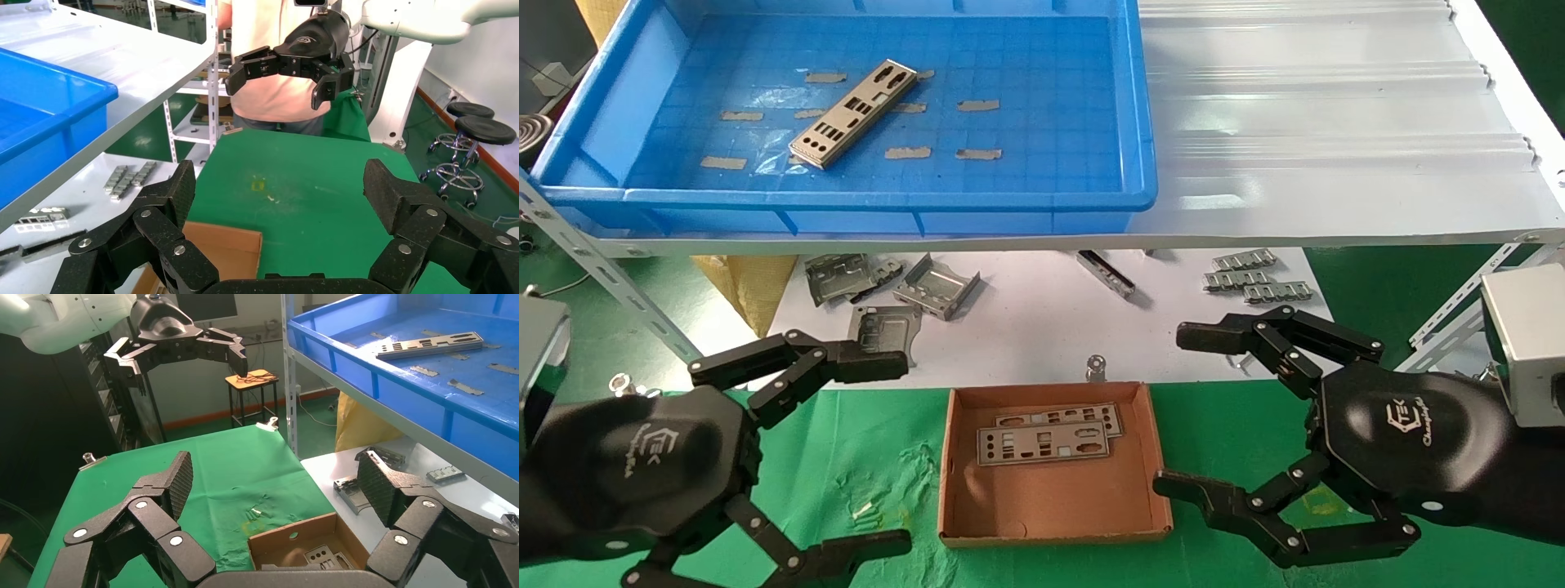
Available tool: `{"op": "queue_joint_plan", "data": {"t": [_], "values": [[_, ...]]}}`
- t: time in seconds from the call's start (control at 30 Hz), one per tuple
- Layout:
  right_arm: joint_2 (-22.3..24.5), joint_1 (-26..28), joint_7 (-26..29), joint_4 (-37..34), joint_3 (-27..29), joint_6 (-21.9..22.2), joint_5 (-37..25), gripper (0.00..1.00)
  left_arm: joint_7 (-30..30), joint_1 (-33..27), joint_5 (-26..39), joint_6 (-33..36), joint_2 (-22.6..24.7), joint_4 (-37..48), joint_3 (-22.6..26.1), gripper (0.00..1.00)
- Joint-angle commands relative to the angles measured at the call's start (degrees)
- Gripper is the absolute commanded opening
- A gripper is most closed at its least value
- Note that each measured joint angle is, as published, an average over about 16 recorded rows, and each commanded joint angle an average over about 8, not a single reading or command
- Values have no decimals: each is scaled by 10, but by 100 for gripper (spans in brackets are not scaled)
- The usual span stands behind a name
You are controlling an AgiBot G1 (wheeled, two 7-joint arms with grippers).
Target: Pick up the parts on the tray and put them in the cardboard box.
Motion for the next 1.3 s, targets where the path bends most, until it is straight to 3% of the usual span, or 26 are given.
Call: {"op": "queue_joint_plan", "data": {"t": [0.03, 1.3], "values": [[0, 0, 0, 0, 0, 0, 0, 100, 0, 0, 0, 0, 0, 0, 0, 100], [0, 0, 0, 0, 0, 0, 0, 100, 0, 0, 0, 0, 0, 0, 0, 100]]}}
